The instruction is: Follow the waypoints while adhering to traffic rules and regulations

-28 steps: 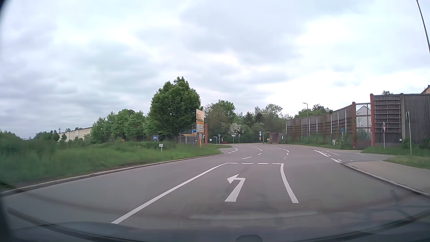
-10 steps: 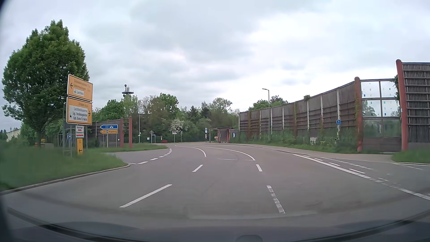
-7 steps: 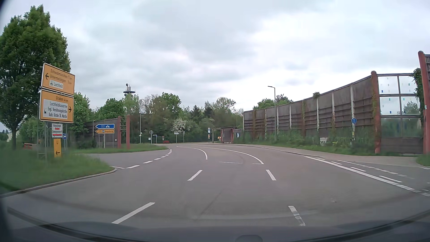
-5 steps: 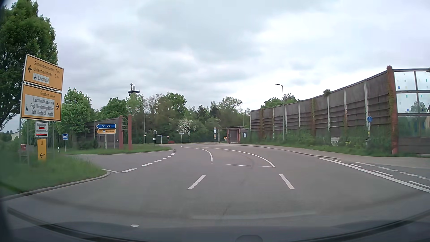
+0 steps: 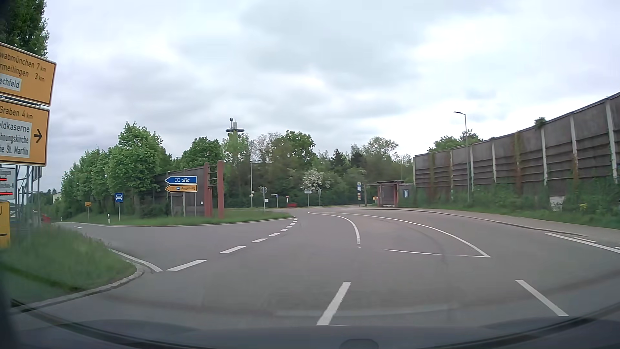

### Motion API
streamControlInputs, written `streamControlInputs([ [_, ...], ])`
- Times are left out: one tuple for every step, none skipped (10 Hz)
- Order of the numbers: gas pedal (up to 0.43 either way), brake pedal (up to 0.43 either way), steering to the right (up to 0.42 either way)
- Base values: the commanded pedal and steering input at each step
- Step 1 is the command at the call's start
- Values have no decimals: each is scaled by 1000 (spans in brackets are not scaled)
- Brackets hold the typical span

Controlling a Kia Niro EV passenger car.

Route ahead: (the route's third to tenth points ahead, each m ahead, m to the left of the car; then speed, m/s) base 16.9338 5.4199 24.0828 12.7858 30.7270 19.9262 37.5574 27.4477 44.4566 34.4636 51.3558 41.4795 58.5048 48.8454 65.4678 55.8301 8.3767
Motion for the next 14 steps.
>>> streamControlInputs([
  [157, 0, -194],
  [157, 0, -196],
  [157, 0, -195],
  [157, 0, -195],
  [177, 0, -195],
  [189, 0, -196],
  [189, 0, -196],
  [189, 0, -196],
  [209, 0, -196],
  [220, 0, -195],
  [228, 0, -192],
  [228, 0, -190],
  [260, 0, -186],
  [268, 0, -182],
])
